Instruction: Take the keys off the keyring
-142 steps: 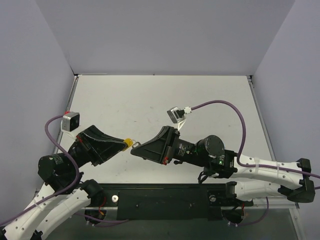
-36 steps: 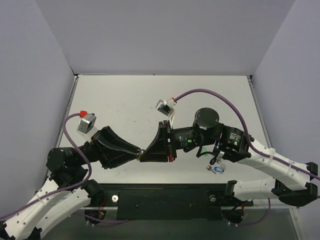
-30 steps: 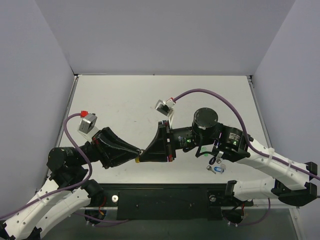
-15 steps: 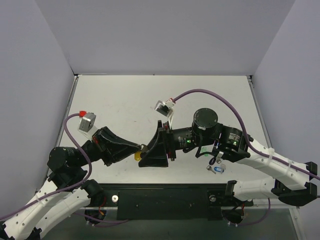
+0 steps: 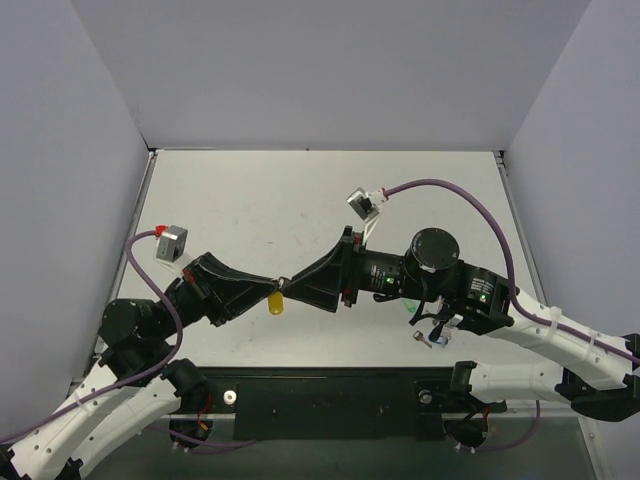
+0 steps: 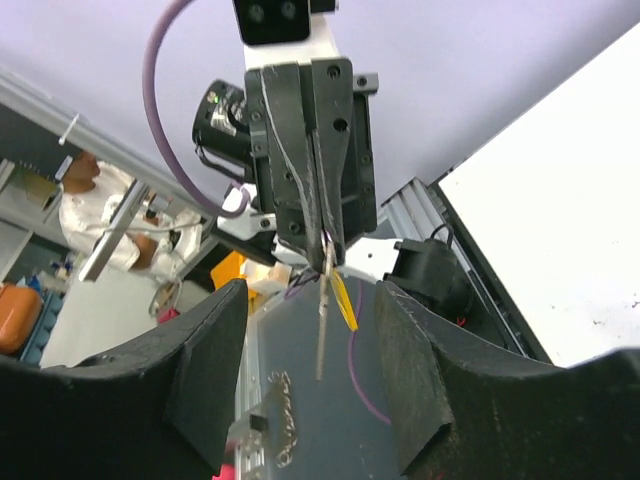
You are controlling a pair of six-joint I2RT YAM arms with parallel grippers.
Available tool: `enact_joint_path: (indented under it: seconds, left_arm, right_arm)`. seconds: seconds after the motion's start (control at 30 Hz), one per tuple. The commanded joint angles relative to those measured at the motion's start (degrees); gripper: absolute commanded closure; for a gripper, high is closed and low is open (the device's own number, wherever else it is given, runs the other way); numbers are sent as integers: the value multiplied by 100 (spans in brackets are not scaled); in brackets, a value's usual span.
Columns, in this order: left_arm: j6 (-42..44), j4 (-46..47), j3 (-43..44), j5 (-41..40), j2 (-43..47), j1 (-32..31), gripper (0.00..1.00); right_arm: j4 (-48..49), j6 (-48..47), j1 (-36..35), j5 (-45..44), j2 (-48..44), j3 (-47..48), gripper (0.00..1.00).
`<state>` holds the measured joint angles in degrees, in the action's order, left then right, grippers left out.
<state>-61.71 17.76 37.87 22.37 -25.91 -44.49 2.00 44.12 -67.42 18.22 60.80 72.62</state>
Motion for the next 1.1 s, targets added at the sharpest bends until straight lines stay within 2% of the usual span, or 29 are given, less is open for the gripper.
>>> enact_joint_path:
  seconds: [0.0, 0.1, 0.3, 0.67, 0.77, 0.87, 1.0, 1.07]
  left_arm:
    - [-192, 325, -69, -277, 51, -25, 100]
    - [-209, 333, -95, -347, 77, -25, 100]
    - [-192, 255, -95, -453, 139, -25, 100]
    - [-174, 228, -148, -506, 113, -25, 100]
    - [-157, 210, -148, -532, 113, -25, 100]
    - [-122, 123, -139, -541, 121, -16, 100]
    - [53, -157, 9, -453, 78, -25, 100]
    - [194, -438, 132, -365, 16, -25, 100]
  right_arm:
    - [661, 167, 18, -538, -94, -90, 53]
    - [696, 176, 18, -635, -42, -81, 60]
    - [582, 150, -35, -661, 90, -2, 65]
    - [609, 141, -52, -706, 275, 50, 69]
    - [617, 141, -52, -714, 310, 86, 78]
    - [600, 141, -43, -714, 336, 86, 91]
    - [530, 132, -61, -749, 337, 59, 100]
    - [495, 132, -61, -776, 328, 42, 100]
